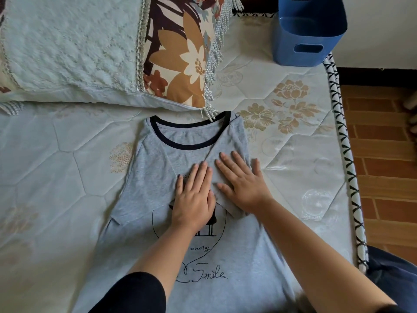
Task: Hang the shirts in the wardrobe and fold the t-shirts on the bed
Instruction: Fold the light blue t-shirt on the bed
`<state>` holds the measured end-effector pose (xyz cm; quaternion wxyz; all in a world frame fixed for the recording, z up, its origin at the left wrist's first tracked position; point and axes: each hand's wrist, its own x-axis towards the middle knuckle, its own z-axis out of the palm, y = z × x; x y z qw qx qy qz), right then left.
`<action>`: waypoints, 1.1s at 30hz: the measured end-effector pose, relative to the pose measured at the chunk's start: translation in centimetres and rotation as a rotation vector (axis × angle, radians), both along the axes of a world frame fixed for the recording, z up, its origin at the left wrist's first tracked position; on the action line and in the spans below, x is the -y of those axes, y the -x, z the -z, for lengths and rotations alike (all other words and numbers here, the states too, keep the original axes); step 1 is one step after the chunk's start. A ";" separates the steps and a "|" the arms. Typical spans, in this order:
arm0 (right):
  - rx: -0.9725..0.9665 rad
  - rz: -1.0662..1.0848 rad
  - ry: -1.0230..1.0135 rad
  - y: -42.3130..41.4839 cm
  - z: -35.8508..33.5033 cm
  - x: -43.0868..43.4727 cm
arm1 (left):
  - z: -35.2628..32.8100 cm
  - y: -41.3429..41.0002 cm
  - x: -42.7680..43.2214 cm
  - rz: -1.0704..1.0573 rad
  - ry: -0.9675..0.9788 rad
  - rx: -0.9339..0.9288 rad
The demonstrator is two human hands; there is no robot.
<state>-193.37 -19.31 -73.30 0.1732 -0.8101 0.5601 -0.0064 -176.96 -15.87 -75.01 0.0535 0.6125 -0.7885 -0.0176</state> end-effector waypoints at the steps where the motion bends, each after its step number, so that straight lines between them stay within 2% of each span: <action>1: -0.008 0.012 -0.003 0.1 0.1 0.9 | 0.0 0.0 0.0 -0.003 0.001 -0.005; 5: -0.055 0.077 0.001 0.1 -0.3 4.4 | -0.1 0.0 0.0 -0.017 -0.003 0.003; 13: -0.200 0.169 -0.130 -1.3 -1.6 8.2 | 0.0 0.1 0.1 -0.035 -0.028 -0.014; 24: -0.210 0.166 -0.127 0.0 -1.1 -0.1 | -0.8 0.2 0.1 -0.036 -0.053 -0.037; 28: -0.173 0.209 -0.161 0.8 -1.2 -3.8 | -1.4 0.4 0.0 -0.039 -0.087 0.023; 33: -0.181 0.251 -0.224 1.9 -1.8 -8.4 | -2.3 0.8 -0.7 -0.031 -0.237 0.148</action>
